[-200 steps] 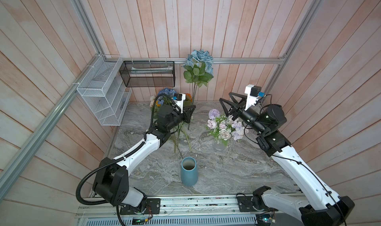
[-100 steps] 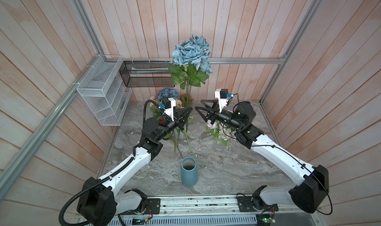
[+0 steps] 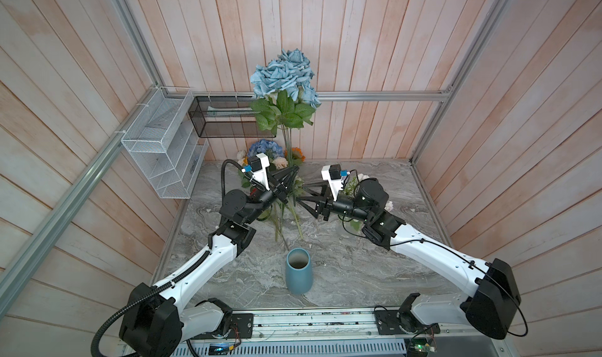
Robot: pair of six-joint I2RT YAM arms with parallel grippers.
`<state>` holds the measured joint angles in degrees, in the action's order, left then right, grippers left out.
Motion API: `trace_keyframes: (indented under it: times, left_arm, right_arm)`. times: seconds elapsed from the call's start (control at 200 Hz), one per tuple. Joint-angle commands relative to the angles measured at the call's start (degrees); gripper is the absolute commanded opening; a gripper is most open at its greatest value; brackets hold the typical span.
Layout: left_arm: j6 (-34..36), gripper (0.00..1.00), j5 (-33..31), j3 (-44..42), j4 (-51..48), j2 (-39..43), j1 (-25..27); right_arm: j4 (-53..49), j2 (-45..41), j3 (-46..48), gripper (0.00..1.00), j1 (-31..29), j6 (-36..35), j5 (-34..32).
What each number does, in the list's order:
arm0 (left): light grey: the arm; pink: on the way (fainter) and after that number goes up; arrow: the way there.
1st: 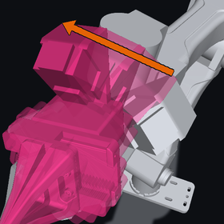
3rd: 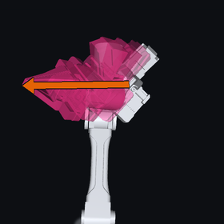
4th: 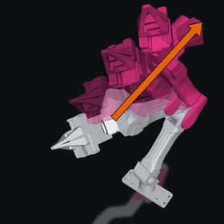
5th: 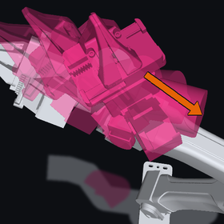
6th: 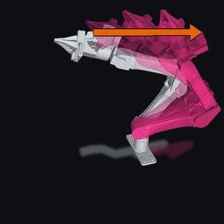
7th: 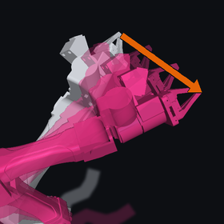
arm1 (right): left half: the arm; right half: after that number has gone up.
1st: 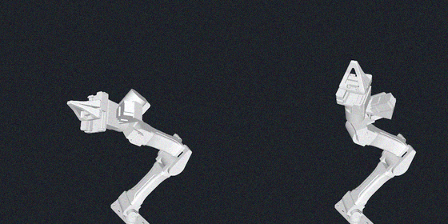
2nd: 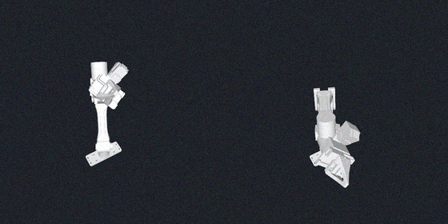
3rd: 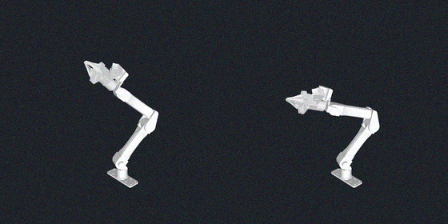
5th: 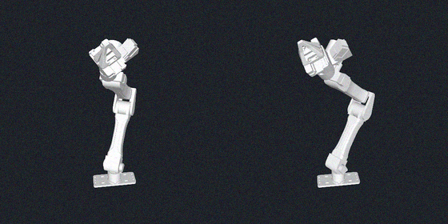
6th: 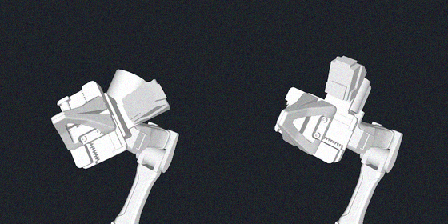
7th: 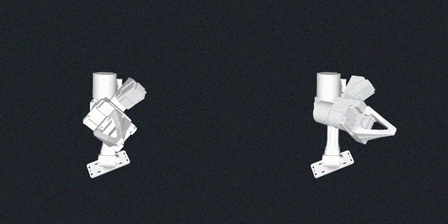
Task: Arrange the flowers into the vase
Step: 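Grasp the blue-green flower stems with right gripper below the left gripper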
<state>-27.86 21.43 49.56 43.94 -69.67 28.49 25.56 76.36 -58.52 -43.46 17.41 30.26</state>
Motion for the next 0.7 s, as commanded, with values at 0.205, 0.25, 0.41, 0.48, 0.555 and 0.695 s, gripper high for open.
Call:
trace_keyframes:
  times: [0.205,0.25,0.41,0.48,0.555,0.695]
  left_arm:
    - [-9.65,0.0,7.44,-0.65,9.52,-1.32,-0.24]
    - [-10.4,0.0,8.28,-0.67,9.95,-1.68,-0.23]
    - [-12.12,0.0,9.24,-1.26,11.24,-2.49,-0.01]
    - [-12.52,0.0,9.49,-1.4,11.56,-2.74,0.21]
    - [-12.89,0.0,9.94,-1.4,11.92,-3.27,0.45]
    - [-13.79,0.01,10.96,-0.87,12.1,-4.63,0.61]
  right_arm:
    - [1.17,3.89,-2.89,0.45,-0.31,-3.15,-1.16]
    - [1.45,3.8,-2.77,0.4,-0.31,-3.52,-1.26]
    - [2.04,3.37,-2.39,0.12,-0.31,-4.14,-1.17]
    - [1.97,2.86,-2.02,0.0,-0.31,-4.31,-1.26]
    - [2.37,2.16,-1.04,0.0,-0.31,-4.3,-2.2]
    - [2.8,0.37,0.67,0.0,-0.26,-4.79,-4.59]
